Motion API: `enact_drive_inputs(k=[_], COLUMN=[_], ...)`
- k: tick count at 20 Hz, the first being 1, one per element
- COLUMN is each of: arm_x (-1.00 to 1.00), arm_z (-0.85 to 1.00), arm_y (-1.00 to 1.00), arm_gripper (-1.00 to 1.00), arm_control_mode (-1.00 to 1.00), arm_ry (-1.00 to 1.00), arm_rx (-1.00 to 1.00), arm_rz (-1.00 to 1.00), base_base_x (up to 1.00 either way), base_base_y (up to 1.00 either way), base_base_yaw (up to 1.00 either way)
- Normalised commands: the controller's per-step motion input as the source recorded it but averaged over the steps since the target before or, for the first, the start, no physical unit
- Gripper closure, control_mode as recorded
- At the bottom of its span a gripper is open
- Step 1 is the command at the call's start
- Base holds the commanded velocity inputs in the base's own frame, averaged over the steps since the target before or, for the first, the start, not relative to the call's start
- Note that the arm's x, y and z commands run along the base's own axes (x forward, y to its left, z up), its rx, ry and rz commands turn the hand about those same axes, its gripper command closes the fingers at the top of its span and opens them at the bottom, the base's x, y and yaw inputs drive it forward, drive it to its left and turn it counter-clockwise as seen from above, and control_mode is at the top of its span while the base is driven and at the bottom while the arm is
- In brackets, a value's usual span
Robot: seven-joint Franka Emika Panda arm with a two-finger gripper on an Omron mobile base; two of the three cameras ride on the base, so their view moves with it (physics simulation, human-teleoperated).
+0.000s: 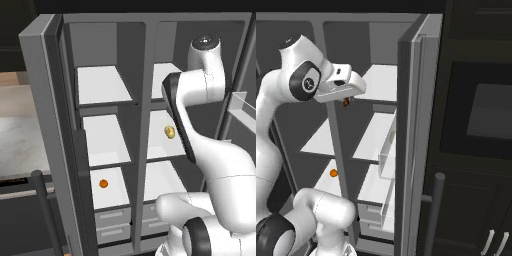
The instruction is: There's a chicken drumstick in the fridge that needs to be moved to the freezer for freezing. Pick up the chicken drumstick from the fridge, place it on any shelf in the freezer, and close the fridge and freezer doors when done.
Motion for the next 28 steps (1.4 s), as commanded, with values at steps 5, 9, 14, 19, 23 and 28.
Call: enact_drive_inputs(k=[5,9,14,19,23,28], arm_x=[-0.41,-0.17,-0.05,0.00,0.00,0.00], arm_z=[-0.12,-0.22,-0.13,0.00,0.00,0.12], arm_y=[0.18,0.24,0.42,0.74,0.85,0.54], arm_gripper=[1.00,1.00,1.00,1.00,1.00,1.00], arm_control_mode=[-1.00,-1.00,-1.00,-1.00,-1.00,-1.00], arm_ry=[0.01,0.00,0.00,0.00,-0.02,-0.07], arm_rx=[0.15,0.19,0.20,0.09,0.00,0.00], arm_rz=[0.02,0.06,0.06,0.05,0.04,0.01], base_base_x=[0.00,0.00,0.00,0.00,0.00,0.00], base_base_y=[0.00,0.00,0.00,0.00,0.00,0.00], base_base_yaw=[0.00,0.00,0.00,0.00,0.00,0.00])
